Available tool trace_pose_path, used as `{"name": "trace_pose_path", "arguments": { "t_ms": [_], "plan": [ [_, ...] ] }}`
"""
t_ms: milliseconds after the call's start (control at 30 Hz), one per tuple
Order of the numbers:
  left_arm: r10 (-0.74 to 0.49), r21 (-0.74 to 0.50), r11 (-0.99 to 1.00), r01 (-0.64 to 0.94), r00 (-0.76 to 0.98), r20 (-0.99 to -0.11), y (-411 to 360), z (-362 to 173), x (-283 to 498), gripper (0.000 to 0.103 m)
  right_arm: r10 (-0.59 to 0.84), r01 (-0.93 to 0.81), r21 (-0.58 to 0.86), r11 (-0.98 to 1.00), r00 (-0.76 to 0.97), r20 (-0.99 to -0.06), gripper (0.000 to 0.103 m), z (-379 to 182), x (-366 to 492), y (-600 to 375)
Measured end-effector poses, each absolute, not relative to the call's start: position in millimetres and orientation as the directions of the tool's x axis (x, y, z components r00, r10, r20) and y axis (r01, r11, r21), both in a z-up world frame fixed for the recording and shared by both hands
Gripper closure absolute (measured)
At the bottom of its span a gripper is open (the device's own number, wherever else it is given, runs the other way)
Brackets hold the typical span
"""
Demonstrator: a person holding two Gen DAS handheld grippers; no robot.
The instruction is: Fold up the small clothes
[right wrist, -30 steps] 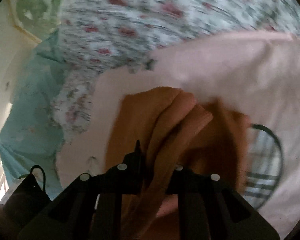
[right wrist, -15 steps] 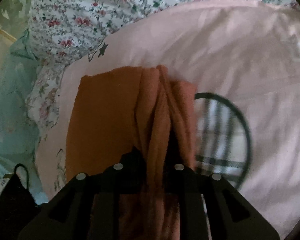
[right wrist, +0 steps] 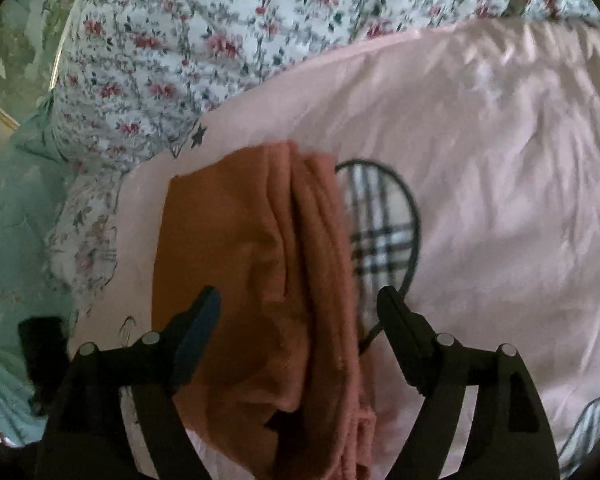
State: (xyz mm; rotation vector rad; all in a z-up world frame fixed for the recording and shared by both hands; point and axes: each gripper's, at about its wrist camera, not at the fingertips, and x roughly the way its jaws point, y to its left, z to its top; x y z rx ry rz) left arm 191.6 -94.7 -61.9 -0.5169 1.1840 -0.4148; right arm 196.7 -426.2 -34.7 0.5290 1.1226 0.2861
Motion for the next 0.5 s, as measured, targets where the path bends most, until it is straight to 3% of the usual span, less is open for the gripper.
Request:
{"name": "trace_pose_path", "arguments": {
  "t_ms": [300, 333, 367, 400, 433, 467, 500],
  "plan": [
    [-0.621, -0.640, 0.769, 0.014, 0.254, -0.741, -122.6, -100.4, 247.9, 0.022, 0.554, 0.019, 0.582, 0.813, 0.282, -0.783, 0.022, -74.5, 222.3, -408.5],
    [-0.619, -0.636, 0.771, 0.025, 0.260, -0.741, -125.2, -101.8, 251.5, 0.030, 0.556, 0.016, 0.580, 0.814, 0.268, -0.787, 0.022, -78.8, 223.5, -406.8],
    [-0.611, -0.626, 0.779, 0.033, 0.266, -0.746, -126.9, -101.3, 252.0, 0.037, 0.557, 0.012, 0.579, 0.815, 0.255, -0.790, 0.028, -83.3, 225.2, -404.0],
    [-0.603, -0.616, 0.786, 0.044, 0.268, -0.751, -127.2, -101.2, 252.5, 0.052, 0.552, 0.009, 0.573, 0.820, 0.254, -0.794, 0.035, -84.5, 226.2, -402.3],
    [-0.605, -0.617, 0.786, 0.048, 0.271, -0.749, -128.1, -101.5, 255.1, 0.063, 0.545, 0.009, 0.563, 0.827, 0.239, -0.804, 0.057, -85.7, 227.3, -399.3],
    [-0.613, -0.626, 0.778, 0.050, 0.277, -0.740, -124.5, -99.6, 253.1, 0.068, 0.555, 0.017, 0.572, 0.820, 0.224, -0.801, 0.069, -87.4, 227.5, -398.6],
    [-0.627, -0.642, 0.765, 0.052, 0.285, -0.725, -121.1, -95.3, 251.6, 0.074, 0.585, 0.029, 0.605, 0.796, 0.223, -0.780, 0.073, -87.1, 226.3, -398.4]
  ]
}}
